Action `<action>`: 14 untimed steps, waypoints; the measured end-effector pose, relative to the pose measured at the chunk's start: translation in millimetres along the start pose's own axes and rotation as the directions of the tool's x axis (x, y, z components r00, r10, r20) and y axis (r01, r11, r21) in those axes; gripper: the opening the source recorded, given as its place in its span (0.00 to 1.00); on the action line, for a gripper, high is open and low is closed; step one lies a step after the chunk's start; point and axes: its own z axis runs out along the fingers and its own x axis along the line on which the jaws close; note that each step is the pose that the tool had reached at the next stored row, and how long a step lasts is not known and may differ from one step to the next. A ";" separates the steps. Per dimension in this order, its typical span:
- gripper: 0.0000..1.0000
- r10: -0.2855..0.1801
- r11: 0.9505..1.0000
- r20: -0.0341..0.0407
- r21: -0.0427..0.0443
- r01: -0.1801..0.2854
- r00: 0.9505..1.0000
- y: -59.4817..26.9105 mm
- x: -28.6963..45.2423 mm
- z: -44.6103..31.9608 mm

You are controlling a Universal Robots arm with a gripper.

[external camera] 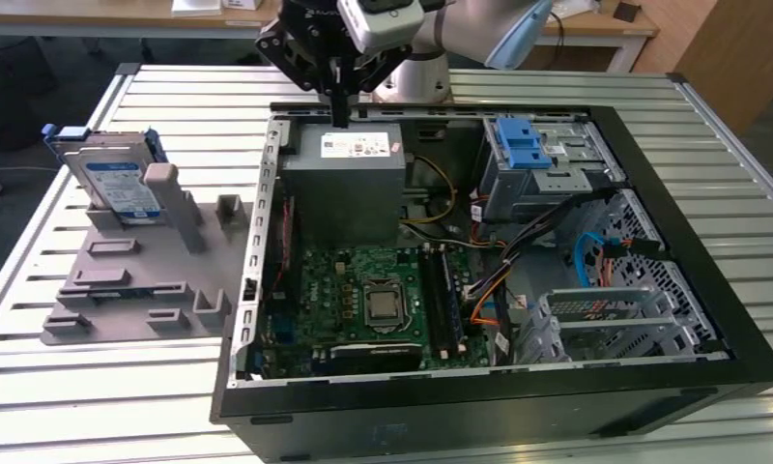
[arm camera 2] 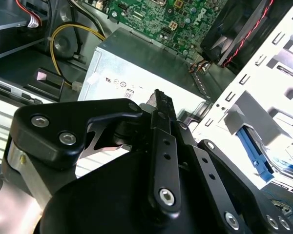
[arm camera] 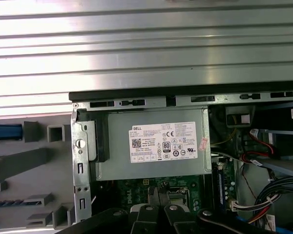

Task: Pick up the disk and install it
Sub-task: 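Reach for the disk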

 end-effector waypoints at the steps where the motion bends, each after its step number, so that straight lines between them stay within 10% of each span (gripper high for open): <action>1: 0.11 0.000 1.000 0.000 0.000 0.000 1.000 0.0 0.2 0.1; 14: 0.11 0.000 1.000 0.000 0.000 0.000 1.000 -0.3 3.4 0.6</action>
